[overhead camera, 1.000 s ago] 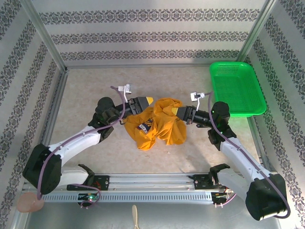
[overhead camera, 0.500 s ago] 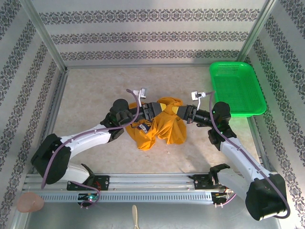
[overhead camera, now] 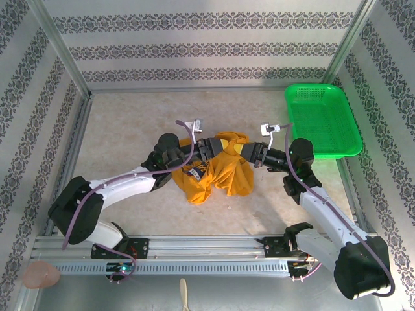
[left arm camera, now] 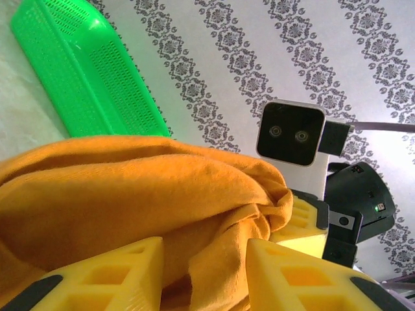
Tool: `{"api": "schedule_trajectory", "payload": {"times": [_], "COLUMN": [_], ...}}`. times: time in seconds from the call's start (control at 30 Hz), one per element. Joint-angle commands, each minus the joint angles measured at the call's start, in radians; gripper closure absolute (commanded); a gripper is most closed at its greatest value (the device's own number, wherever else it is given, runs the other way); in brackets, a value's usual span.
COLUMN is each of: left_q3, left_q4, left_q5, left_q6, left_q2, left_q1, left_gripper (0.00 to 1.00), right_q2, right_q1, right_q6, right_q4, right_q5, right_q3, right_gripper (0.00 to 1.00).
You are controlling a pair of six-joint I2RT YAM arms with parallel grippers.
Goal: Fold the inside-out t-shirt
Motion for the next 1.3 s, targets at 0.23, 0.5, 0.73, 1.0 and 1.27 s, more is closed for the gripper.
{"api": "schedule_trajectory", "payload": {"times": [0.23, 0.5, 0.73, 1.0, 1.27], "left_q3": [0.064, 0.291, 0.48, 0.433, 0.45], "left_q4": [0.029, -0.309, -0.607, -0.711, -0.709], "left_q5": [-0.025, -0.053, -0.089, -0.202, -0.196], "left_q6": [0.002, 0.047, 0.092, 0.156, 0.158], "left_q2": [-0.023, -0.06, -0.077, -0.117, -0.093], "left_q1": [-0.016, -0.015, -0.019, -0.021, -0.035], "left_gripper": [1.0, 1.0, 1.0, 1.0, 1.0], "right_q2": [-0.032, -0.036, -0.054, -0.306, -0.133], "right_q1": [-0.038, 0.013, 0.011, 0.024, 0.215], "right_q6": [-0.029, -0.171, -0.176, -0.28, -0.348], "right_q4": [-0.003, -0.093, -0.177, -0.613, -0.613], "right_q5": [0.06, 0.222, 0.281, 0.387, 0.526], "right_q3": [-0.067, -0.235, -0.204, 0.023, 0.19], "right_gripper": [0.31, 0.23, 0.27, 0.25, 0.18]}}
